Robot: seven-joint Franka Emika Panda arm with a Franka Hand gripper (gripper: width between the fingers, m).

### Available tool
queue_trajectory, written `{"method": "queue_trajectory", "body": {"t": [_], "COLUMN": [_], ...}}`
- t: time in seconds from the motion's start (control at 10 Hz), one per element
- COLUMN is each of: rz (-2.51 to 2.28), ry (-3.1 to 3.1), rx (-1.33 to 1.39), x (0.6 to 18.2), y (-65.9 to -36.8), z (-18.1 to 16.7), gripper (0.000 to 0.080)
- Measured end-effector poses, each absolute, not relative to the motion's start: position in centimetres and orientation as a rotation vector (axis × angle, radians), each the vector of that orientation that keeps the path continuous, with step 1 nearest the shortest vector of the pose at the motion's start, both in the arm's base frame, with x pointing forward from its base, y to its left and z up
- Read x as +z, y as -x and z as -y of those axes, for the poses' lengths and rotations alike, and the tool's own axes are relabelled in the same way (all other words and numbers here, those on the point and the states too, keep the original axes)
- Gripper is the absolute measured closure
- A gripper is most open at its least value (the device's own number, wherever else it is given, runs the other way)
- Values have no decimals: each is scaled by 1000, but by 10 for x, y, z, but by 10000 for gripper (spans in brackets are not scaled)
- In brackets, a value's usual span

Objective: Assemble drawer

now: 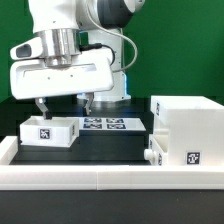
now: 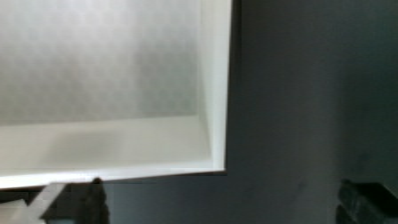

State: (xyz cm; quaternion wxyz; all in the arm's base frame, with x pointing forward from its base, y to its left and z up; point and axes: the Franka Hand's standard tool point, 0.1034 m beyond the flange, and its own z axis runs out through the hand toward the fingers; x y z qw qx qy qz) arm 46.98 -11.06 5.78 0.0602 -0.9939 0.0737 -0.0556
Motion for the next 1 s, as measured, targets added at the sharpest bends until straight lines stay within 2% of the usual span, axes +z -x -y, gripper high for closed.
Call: {"method": "queue_trajectory", "body": {"t": [0.2,0.6,1.0], "rz": [-232,-262,-217], "ry": [3019,3043,3062], "rx": [-175,-151,-173], "x": [53,26,8], "y": [-462,-422,-416], "z": [115,116,99], "gripper": [150,150,150]}}
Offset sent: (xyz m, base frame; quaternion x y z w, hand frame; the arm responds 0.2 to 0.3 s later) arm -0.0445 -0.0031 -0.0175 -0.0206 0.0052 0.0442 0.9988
